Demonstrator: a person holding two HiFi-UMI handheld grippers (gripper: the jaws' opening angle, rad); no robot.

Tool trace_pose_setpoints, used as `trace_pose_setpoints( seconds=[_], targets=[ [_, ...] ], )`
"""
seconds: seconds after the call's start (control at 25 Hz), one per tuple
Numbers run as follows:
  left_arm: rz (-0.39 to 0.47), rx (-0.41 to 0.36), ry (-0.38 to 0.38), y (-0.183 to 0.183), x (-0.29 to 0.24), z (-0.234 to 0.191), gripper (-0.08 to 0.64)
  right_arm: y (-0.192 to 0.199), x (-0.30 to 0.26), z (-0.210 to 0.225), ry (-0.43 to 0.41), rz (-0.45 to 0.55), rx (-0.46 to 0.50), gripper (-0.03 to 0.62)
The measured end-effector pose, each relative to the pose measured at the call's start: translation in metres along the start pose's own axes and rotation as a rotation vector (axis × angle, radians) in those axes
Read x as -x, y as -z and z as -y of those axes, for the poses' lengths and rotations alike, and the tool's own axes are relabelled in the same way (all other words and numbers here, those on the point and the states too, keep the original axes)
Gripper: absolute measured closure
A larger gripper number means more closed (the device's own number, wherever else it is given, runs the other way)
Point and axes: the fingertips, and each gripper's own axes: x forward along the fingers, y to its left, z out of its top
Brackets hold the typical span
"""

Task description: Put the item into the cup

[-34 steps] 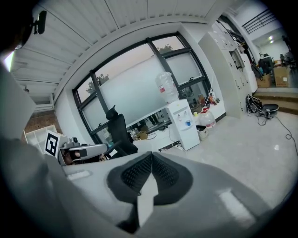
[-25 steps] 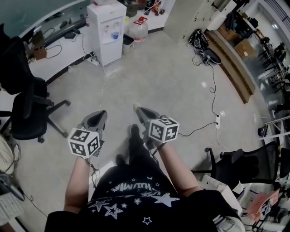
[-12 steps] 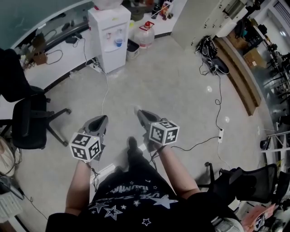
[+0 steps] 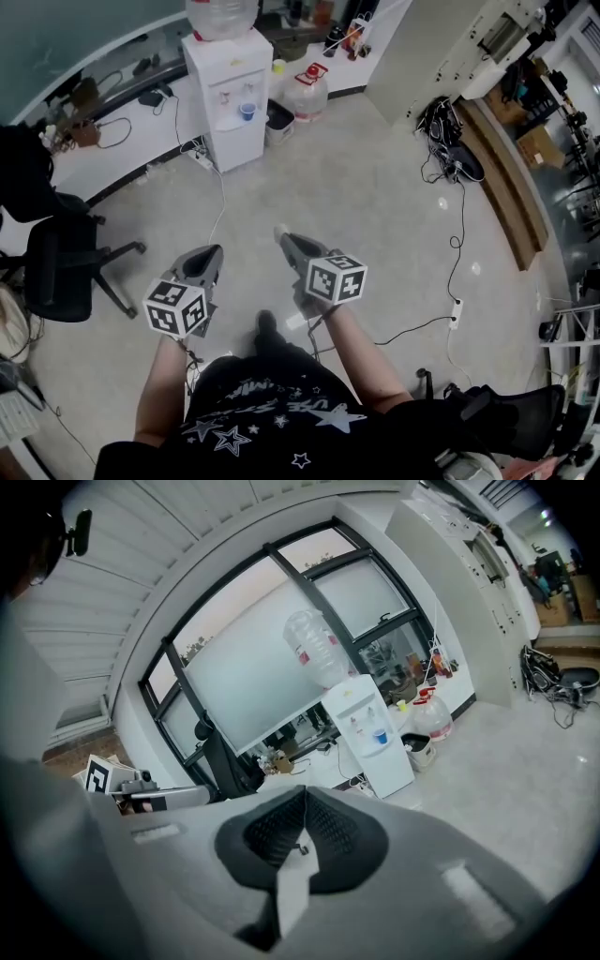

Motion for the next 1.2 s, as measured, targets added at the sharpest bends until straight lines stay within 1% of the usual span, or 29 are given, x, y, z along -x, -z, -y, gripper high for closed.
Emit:
trace_pose_setpoints(
  seconds=[0.16, 0.32, 0.64, 0.8, 0.92, 1.2],
  targets=[
    [0.011, -0.007, -0.026, -0.015, -0.028, -0.006, 0.554, -0.020, -0.008, 0.025, -0.025, -0.009, 0.018, 0.592],
    [0.023, -0.017, -0.028, -0.032, -0.045, -0.009, 0.554, -0.034, -0.014, 0.040, -0.024, -0.009, 0.016, 0.592],
    [-0.001, -0.013, -0.009, -0.036, -0.070, -0.023, 0.554, -0.034, -0.029, 0.059, -0.008, -0.040, 0.005, 0.592],
    [0.008, 0.022, -0.004, -0.045, -0.087, -0.042, 0.554, -0.044, -0.045, 0.069, 0.013, -0.047, -0.009, 0.592],
    [0.019, 0.038, 0.007, -0.054, -0.104, -0.059, 0.554, -0.054, -0.062, 0.077, 0.025, -0.056, -0.002, 0.592],
    [0.007, 0.073, 0.016, -0.075, -0.147, -0.115, 0.554, -0.083, -0.125, 0.106, 0.058, -0.080, -0.014, 0.592]
  ],
)
